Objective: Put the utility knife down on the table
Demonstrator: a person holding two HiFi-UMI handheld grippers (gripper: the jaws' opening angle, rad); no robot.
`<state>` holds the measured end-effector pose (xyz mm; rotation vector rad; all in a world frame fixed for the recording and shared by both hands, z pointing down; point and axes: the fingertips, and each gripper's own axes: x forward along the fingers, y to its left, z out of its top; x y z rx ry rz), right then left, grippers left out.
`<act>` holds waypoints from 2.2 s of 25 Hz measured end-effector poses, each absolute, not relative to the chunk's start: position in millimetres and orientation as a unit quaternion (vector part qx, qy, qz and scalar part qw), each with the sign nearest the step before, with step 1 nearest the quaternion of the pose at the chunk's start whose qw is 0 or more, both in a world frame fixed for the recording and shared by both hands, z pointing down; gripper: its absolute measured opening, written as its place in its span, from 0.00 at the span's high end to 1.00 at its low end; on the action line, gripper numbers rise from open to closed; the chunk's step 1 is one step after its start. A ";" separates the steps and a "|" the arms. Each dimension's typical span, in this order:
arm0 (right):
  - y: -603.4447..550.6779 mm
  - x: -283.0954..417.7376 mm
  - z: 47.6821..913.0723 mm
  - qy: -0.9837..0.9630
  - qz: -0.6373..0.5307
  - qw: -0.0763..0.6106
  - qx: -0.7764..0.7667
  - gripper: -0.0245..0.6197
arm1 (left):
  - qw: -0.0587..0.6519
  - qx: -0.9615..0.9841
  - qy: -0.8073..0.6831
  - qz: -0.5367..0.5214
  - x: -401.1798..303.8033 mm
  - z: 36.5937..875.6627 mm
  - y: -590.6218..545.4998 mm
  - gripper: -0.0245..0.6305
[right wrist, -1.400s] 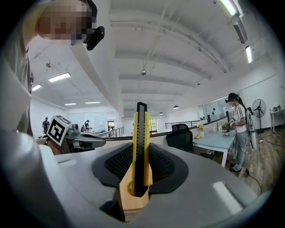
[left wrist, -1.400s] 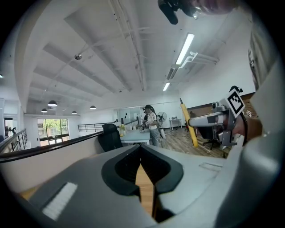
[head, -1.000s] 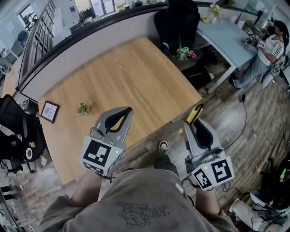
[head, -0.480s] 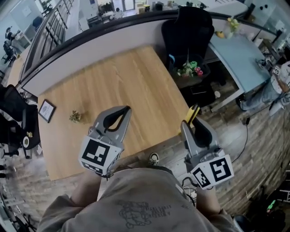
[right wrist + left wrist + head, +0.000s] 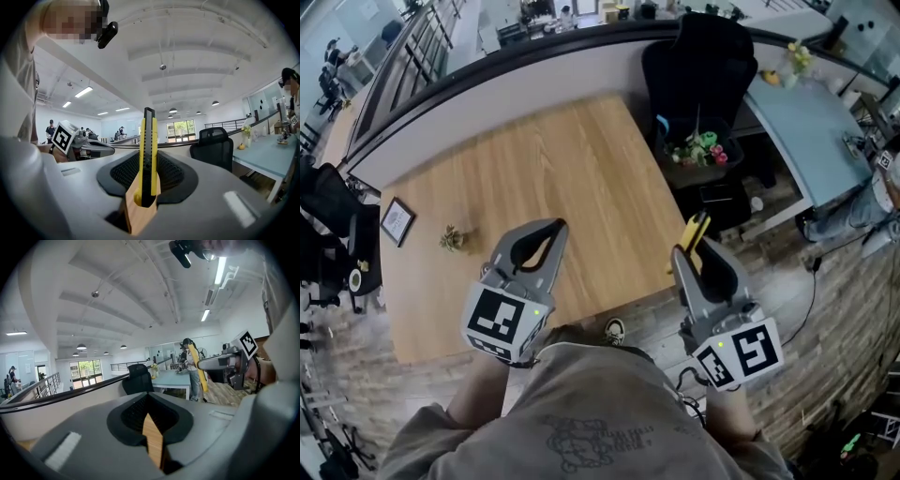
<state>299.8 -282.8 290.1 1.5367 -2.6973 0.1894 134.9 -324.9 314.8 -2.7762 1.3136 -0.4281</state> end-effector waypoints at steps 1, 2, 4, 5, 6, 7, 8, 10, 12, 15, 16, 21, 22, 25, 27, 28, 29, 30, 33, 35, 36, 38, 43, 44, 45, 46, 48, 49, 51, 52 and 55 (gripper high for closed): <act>-283.0 299.1 290.0 -0.867 0.062 0.015 0.493 0.77 | 0.022 -0.895 0.424 -0.137 134.1 313.7 -325.7 0.96; -282.9 298.3 289.7 -0.867 0.062 0.015 0.493 0.77 | 0.023 -0.895 0.424 -0.137 133.2 312.9 -326.2 0.96; -282.9 296.8 289.4 -0.866 0.062 0.017 0.496 0.77 | 0.022 -0.895 0.423 -0.136 130.9 312.4 -326.7 0.96; -283.4 296.0 290.0 -0.865 0.063 0.019 0.498 0.77 | 0.021 -0.896 0.422 -0.136 129.7 312.8 -327.1 0.96; -284.0 295.1 291.6 -0.863 0.066 0.020 0.501 0.77 | 0.020 -0.897 0.420 -0.137 128.6 313.5 -327.5 0.96; -284.5 294.0 293.7 -0.860 0.071 0.019 0.505 0.77 | 0.019 -0.899 0.416 -0.138 127.5 314.5 -327.7 0.96; -284.6 292.4 296.0 -0.858 0.078 0.017 0.508 0.77 | 0.017 -0.900 0.412 -0.139 126.2 315.6 -327.6 0.96; -283.8 288.2 298.9 -0.855 0.089 0.014 0.511 0.77 | 0.016 -0.902 0.407 -0.142 122.7 317.4 -328.5 0.96; -284.4 282.7 298.7 -0.854 0.089 0.017 0.513 0.77 | 0.020 -0.903 0.405 -0.142 118.2 316.3 -332.5 0.96; -289.8 276.1 298.9 -0.852 0.086 0.024 0.515 0.77 | 0.021 -0.904 0.404 -0.139 110.5 314.0 -339.4 0.96; -292.7 275.2 300.6 -0.851 0.089 0.027 0.517 0.77 | 0.020 -0.903 0.405 -0.139 107.7 314.9 -341.5 0.96; -322.7 271.8 315.8 -0.846 0.128 0.047 0.515 0.77 | 0.017 -0.899 0.412 -0.147 95.5 326.1 -358.9 0.96; -329.9 269.4 317.1 -0.847 0.127 0.054 0.513 0.77 | 0.017 -0.899 0.413 -0.147 92.7 327.2 -363.4 0.96; -354.6 258.2 317.5 -0.852 0.129 0.065 0.503 0.77 | 0.022 -0.896 0.419 -0.148 83.4 327.5 -380.0 0.96; -375.3 249.0 320.2 -0.856 0.136 0.067 0.494 0.77 | 0.028 -0.892 0.425 -0.153 76.9 329.8 -395.4 0.96; -386.4 243.8 323.5 -0.857 0.139 0.072 0.491 0.77 | 0.029 -0.890 0.428 -0.156 73.1 332.3 -404.0 0.96; -397.4 238.3 328.2 -0.858 0.141 0.078 0.488 0.77 | 0.027 -0.888 0.431 -0.159 68.8 336.0 -412.3 0.96; -408.4 232.9 334.0 -0.859 0.144 0.085 0.485 0.77 | 0.024 -0.886 0.434 -0.162 64.4 340.4 -420.0 0.96; -442.2 220.0 355.1 -0.859 0.160 0.104 0.475 0.77 | 0.015 -0.880 0.443 -0.169 54.0 355.4 -441.6 0.96; -464.5 215.5 372.1 -0.857 0.168 0.123 0.471 0.77 | 0.007 -0.875 0.450 -0.179 50.0 371.8 -456.8 0.96; -474.5 213.3 381.7 -0.855 0.172 0.135 0.470 0.77 | -0.003 -0.873 0.452 -0.184 48.3 382.2 -464.2 0.96; -492.3 207.9 402.3 -0.851 0.179 0.159 0.467 0.77 | -0.029 -0.870 0.455 -0.190 43.8 403.3 -477.7 0.96; -526.4 192.1 464.5 -0.840 0.218 0.202 0.454 0.77 | -0.066 -0.863 0.453 -0.213 35.5 451.6 -503.0 0.96; -530.5 189.1 478.0 -0.838 0.227 0.211 0.449 0.77 | -0.070 -0.863 0.449 -0.221 36.0 461.6 -505.8 0.96; -533.7 185.5 491.7 -0.836 0.237 0.220 0.444 0.77 | -0.072 -0.863 0.445 -0.229 36.6 471.5 -508.2 0.96; -536.6 181.3 505.6 -0.834 0.246 0.229 0.439 0.77 | -0.075 -0.862 0.441 -0.238 36.5 481.2 -510.6 0.96; -543.4 172.9 534.7 -0.828 0.262 0.248 0.430 0.77 | -0.083 -0.859 0.438 -0.251 33.3 500.4 -516.1 0.96; -546.9 169.5 550.1 -0.824 0.267 0.261 0.427 0.77 | -0.090 -0.857 0.438 -0.256 30.5 509.9 -519.1 0.96; -551.8 163.3 582.1 -0.814 0.276 0.291 0.420 0.77 | -0.106 -0.852 0.440 -0.264 23.9 528.8 -524.5 0.96; -553.1 160.7 597.4 -0.810 0.282 0.303 0.416 0.77 | -0.115 -0.850 0.440 -0.266 21.0 538.1 -526.4 0.96; -553.7 157.2 640.6 -0.793 0.310 0.327 0.410 0.77 | -0.154 -0.847 0.437 -0.262 16.4 563.1 -526.1 0.96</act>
